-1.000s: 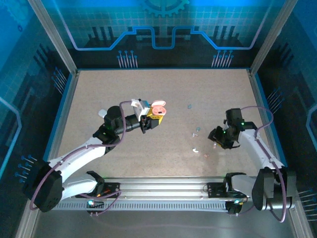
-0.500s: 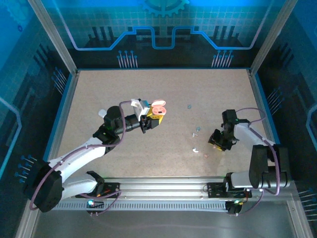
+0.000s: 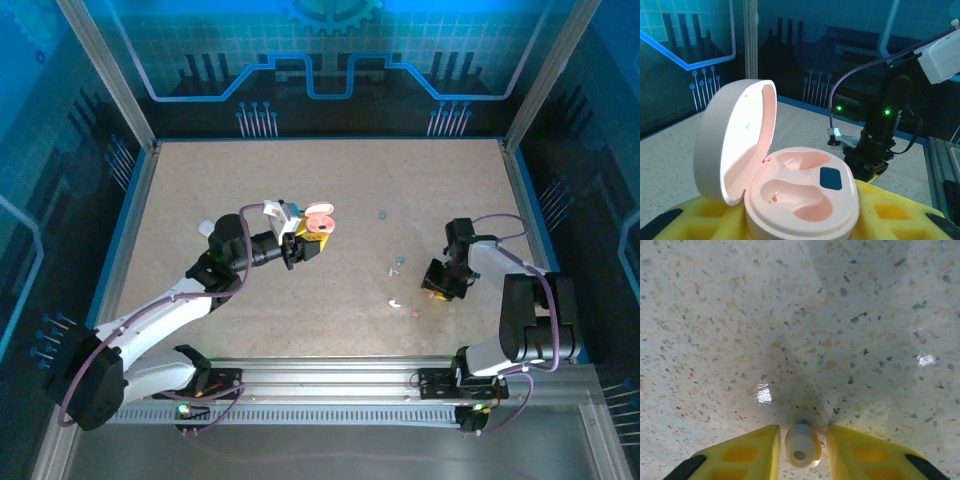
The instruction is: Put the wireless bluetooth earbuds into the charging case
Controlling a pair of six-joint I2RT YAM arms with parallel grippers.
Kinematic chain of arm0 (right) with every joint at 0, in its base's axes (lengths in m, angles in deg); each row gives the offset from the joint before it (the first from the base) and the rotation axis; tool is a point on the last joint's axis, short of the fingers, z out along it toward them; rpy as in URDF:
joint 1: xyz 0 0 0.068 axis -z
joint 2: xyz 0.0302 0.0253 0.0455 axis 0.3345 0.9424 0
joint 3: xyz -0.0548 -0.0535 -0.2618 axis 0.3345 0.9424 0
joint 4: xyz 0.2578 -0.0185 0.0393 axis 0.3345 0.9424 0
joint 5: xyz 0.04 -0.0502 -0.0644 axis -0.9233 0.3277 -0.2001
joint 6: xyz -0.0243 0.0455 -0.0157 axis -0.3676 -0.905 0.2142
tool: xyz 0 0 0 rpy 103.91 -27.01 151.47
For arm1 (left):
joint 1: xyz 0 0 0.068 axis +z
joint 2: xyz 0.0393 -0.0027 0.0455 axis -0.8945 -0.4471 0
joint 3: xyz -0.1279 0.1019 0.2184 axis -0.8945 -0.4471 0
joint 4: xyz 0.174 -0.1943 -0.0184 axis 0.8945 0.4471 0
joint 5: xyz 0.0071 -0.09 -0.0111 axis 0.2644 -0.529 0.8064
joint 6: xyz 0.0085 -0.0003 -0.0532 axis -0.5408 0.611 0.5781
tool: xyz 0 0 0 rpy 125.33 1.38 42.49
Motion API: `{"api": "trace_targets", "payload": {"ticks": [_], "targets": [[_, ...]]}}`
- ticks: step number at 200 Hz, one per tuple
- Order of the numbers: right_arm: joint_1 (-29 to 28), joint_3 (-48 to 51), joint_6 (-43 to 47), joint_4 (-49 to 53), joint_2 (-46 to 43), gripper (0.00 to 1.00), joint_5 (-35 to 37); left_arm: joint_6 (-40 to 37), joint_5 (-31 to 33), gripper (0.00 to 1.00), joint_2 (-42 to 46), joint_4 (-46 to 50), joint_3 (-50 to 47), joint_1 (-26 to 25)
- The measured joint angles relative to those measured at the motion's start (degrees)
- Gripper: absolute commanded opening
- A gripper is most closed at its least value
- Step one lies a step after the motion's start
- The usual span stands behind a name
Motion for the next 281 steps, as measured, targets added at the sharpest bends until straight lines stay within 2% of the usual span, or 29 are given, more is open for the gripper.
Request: {"api": "trace_targets", "payload": {"ticks": [28, 75, 98, 130, 168, 213, 281], "targets": [[-0.02, -0.26, 0.33, 0.42, 0.26, 0.20, 0.63, 0.00, 0.04, 0.43, 0.00, 0.00, 0.00, 0.00], [-1.64, -1.55, 0.37, 0.52, 0.35, 0.19, 0.22, -0.02, 1.29, 0.43, 0.70, 0.11, -0.04, -0.11], [-5.49, -3.67, -0.20, 0.52, -1.16, 0.20, -0.98, -0.04, 3.30, 0.43, 1.66, 0.04, -0.22, -0.22], [-13.79, -9.09, -2.10, -2.36, -1.36, 0.20, -5.27, -0.11, 6.82, 0.43, 3.41, -0.13, -1.55, -0.22], [-20.26, -16.20, -4.26, -7.63, 8.48, 0.20, -9.38, -0.22, 9.77, 0.43, 6.34, -0.04, -2.84, -0.20], [-23.89, -20.98, -5.05, -9.90, 20.52, 0.21, -12.37, -0.28, 11.32, 0.43, 9.62, 0.07, -3.08, -0.22], [-25.00, -23.26, -4.96, -9.03, 23.54, 0.27, -12.83, -0.63, 11.98, 0.43, 10.49, 1.22, -3.78, -0.22]]}}
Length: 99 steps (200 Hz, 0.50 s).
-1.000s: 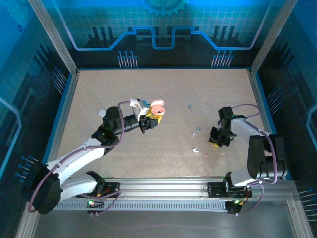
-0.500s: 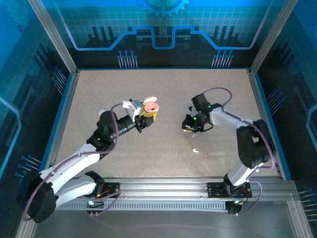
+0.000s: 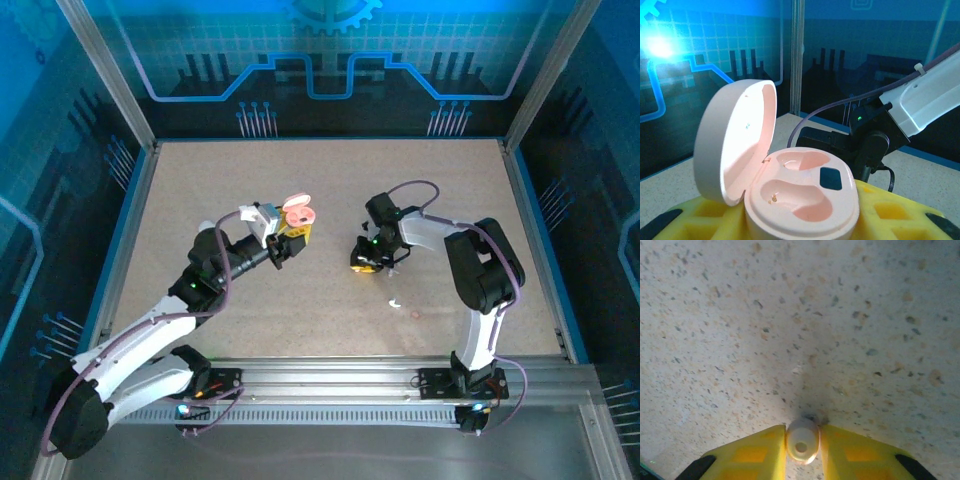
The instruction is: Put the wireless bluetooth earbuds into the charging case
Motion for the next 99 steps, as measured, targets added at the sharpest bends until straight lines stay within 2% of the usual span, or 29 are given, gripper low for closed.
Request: {"api": "trace_targets", "payload": {"ticks": [38, 99], "targets": [[-0.04, -1.29, 0.79, 2.19, 0.00, 0.31, 2.45, 0.00, 0.00, 0.43, -0.04, 0.17, 0.00, 0.00], [0.00, -2.84, 2.10, 5.20, -0.02, 0.30, 5.46, 0.02, -0.02, 0.44, -0.15, 0.22, 0.00, 0.00]]}}
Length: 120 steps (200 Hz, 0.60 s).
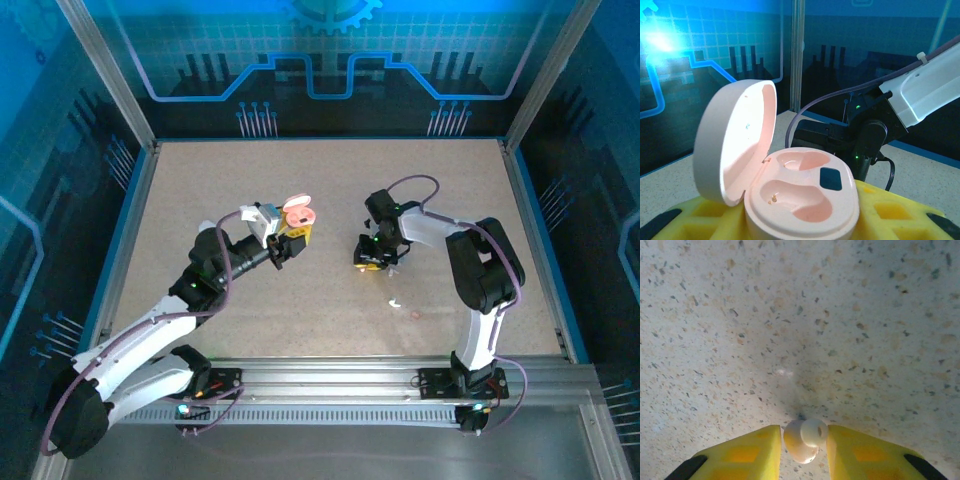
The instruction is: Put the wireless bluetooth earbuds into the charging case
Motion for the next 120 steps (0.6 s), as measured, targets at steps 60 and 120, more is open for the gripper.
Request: {"api": "trace_targets", "payload": {"ticks": [60, 120], "targets": [[0.07, -0.48, 1.99, 2.38, -0.52, 0.44, 1.60, 0.02, -0.02, 0.44, -0.68, 0.02, 0.00, 0.00], [0.07, -2.38, 3.32, 3.08, -0.39, 0.46, 1.60, 0.15, -0.02, 0.44, -0.87, 0.07, 0.00, 0.00]]}}
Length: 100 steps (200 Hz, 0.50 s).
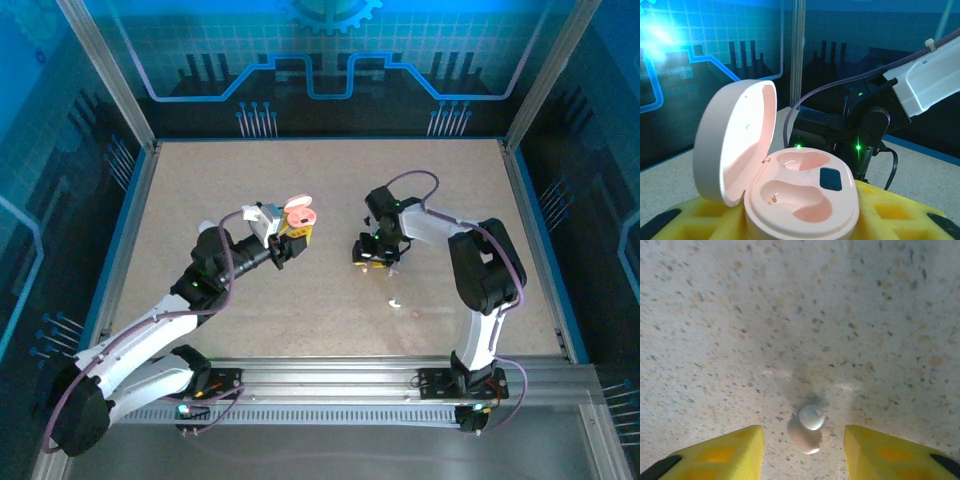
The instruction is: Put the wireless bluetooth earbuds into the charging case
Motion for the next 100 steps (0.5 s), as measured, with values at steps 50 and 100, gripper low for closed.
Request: {"api": "trace_targets", "payload": {"ticks": [50, 100], "targets": [[0.00, -2.54, 0.59, -0.11, 2.51, 0.44, 0.04, 0.00, 0.00, 0.44, 0.07, 0.28, 0.00, 0.00], [-0.31, -3.04, 0.98, 0.66, 3.48, 0.42, -0.04, 0.00, 0.02, 0.44, 0.46, 1.03, 0.00, 0.00]]}}
